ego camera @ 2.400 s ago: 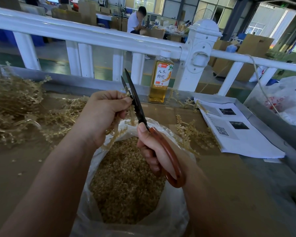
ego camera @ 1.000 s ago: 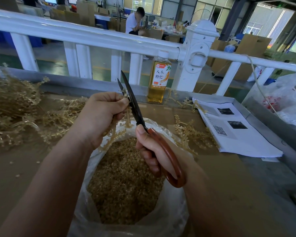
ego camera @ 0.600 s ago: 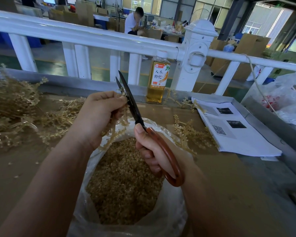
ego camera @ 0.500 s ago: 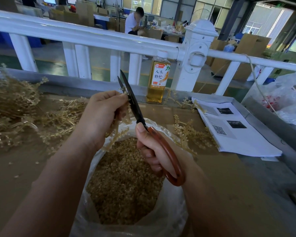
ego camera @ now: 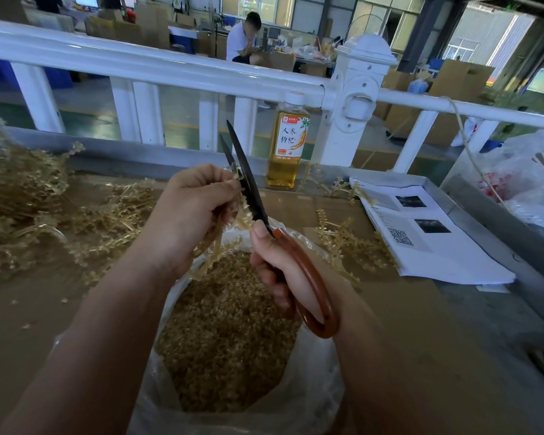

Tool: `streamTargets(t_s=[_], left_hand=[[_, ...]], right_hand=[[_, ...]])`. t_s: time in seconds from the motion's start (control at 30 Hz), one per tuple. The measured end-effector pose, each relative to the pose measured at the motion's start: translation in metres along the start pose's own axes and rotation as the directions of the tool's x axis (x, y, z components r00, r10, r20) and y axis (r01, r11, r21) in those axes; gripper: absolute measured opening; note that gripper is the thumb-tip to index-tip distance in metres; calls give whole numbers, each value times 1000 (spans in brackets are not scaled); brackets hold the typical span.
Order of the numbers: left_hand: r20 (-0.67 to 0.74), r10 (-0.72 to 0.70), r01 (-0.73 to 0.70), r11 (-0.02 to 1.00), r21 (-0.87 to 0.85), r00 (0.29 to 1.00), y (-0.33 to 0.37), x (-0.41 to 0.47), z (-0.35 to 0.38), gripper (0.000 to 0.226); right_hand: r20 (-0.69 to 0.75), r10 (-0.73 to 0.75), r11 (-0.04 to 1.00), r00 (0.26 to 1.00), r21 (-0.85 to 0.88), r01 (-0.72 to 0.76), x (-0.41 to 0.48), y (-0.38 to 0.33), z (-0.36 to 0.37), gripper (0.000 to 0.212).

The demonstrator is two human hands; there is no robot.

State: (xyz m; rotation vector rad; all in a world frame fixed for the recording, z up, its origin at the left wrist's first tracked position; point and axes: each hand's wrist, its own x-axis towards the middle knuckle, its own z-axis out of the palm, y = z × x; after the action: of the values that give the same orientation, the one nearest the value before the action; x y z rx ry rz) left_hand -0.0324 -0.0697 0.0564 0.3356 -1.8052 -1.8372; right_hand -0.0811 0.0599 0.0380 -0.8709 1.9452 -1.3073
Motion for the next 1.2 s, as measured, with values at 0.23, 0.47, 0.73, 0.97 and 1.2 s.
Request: streamTargets(t_s=[0.23, 0.47, 0.73, 0.97, 1.2], left_hand=[[9, -23, 23, 999, -33, 1000, -2, 1, 2, 21], [26, 4, -4, 1000, -7, 1000, -5, 3, 0, 22], [-4, 6, -7, 999, -42, 1000, -6, 5, -1, 23], [16, 17, -16, 999, -47, 1000, -5, 5, 1, 27], [37, 14, -11, 997, -73, 999, -6, 6, 1, 28]], right_hand=[[42, 57, 993, 997, 98, -61, -2, -4, 2, 45], [30, 99, 993, 995, 68, -101, -2, -8, 2, 40], [7, 128, 991, 992, 30, -128, -4, -14, 4, 41], [-34, 67, 997, 997, 37, -66, 0, -8, 3, 46], [-36, 17, 996, 999, 88, -14, 4, 1, 2, 44]])
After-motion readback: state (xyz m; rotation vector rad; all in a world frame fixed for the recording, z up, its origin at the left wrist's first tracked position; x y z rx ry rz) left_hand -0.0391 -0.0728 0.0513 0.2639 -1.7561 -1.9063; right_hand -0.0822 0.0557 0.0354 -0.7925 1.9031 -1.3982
